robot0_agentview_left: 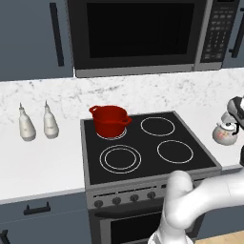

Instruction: Pick the kettle from the counter and place it on a stove burner. Then turn the burner on.

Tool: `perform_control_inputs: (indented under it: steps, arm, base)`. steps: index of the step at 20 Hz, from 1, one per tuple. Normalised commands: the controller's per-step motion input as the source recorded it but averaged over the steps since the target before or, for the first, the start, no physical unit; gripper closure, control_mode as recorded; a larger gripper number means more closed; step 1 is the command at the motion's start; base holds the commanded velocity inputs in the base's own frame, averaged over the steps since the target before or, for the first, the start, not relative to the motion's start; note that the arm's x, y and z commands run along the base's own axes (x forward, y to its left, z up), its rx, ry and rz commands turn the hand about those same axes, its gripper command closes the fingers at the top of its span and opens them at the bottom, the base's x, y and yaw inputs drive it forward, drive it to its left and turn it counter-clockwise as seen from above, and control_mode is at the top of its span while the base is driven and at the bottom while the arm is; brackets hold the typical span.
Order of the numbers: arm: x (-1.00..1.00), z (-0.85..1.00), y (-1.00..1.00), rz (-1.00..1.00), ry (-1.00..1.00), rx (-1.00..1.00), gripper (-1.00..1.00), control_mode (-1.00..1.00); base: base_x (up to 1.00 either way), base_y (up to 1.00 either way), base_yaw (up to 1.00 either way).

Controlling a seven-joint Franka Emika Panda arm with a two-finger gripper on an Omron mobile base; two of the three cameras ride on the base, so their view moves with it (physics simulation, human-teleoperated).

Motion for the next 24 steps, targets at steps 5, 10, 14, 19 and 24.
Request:
perform_control_inputs:
  steps: [5, 10, 14, 19, 24]
  arm:
    - [0.06, -0.07, 0.00, 0.00, 0.00, 0.00, 1.00, -1.00]
    - [-0.13, 0.01, 0.03, 0.00, -0.05, 0.01, 1.00, -1.00]
    - [-0.44, 0.21, 0.49, 0.00, -0.20, 0.01, 1.00, -1.00]
    - [-0.55, 0.17, 1.00, 0.00, -0.31, 0.00, 1.00, -1.00]
    - [-0.32, 0.00, 1.00, 0.00, -0.16, 0.00, 1.00, -1.00]
  base:
    - [0.00, 0.00, 0.00]
    - [0.00, 0.00, 0.00]
    - [0.00, 0.00, 0.00]
    - [0.00, 0.00, 0.00]
    - [0.00, 0.00, 0.00]
